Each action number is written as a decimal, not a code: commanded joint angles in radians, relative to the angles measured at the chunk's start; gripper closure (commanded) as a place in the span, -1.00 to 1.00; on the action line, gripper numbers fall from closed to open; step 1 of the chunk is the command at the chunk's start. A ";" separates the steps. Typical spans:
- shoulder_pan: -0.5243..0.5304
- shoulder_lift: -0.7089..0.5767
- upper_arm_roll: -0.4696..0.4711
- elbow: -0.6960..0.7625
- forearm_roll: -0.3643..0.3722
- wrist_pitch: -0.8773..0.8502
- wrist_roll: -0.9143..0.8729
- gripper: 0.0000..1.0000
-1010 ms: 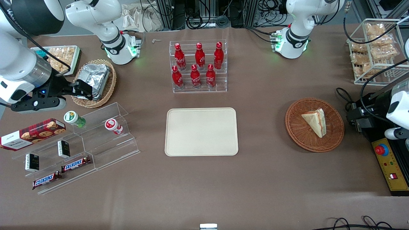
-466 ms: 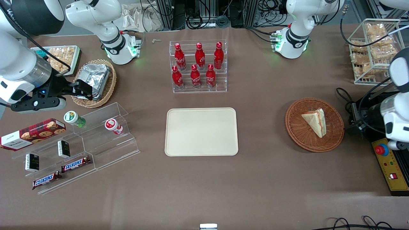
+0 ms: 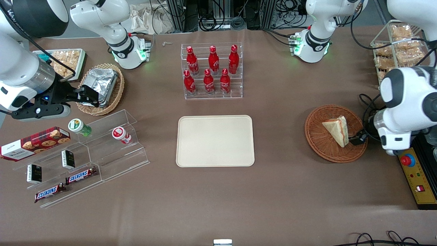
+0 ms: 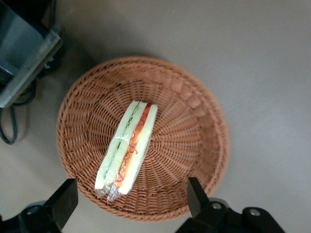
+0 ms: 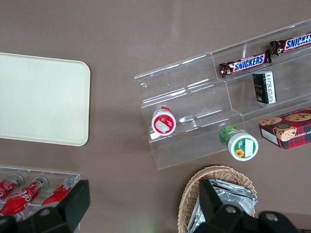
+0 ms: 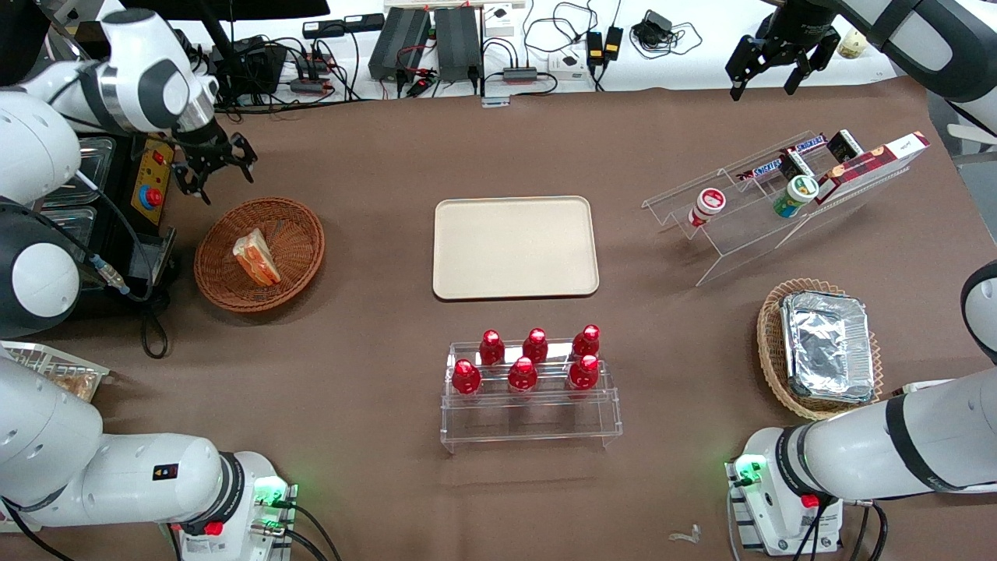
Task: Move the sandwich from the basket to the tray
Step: 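Lower the open left gripper around the wrapped sandwich in the basket, then close the left gripper on the sandwich and lift it from the basket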
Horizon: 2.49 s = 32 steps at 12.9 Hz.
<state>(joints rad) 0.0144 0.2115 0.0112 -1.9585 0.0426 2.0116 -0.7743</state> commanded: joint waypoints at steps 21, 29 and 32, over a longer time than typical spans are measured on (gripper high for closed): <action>0.010 0.026 0.001 -0.292 0.014 0.340 -0.029 1.00; 0.007 -0.023 -0.002 -0.108 0.022 0.077 -0.006 1.00; -0.005 -0.018 -0.014 0.096 0.020 -0.152 0.047 1.00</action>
<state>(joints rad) 0.0145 0.1859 0.0065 -1.9887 0.0487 1.9896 -0.7643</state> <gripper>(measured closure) 0.811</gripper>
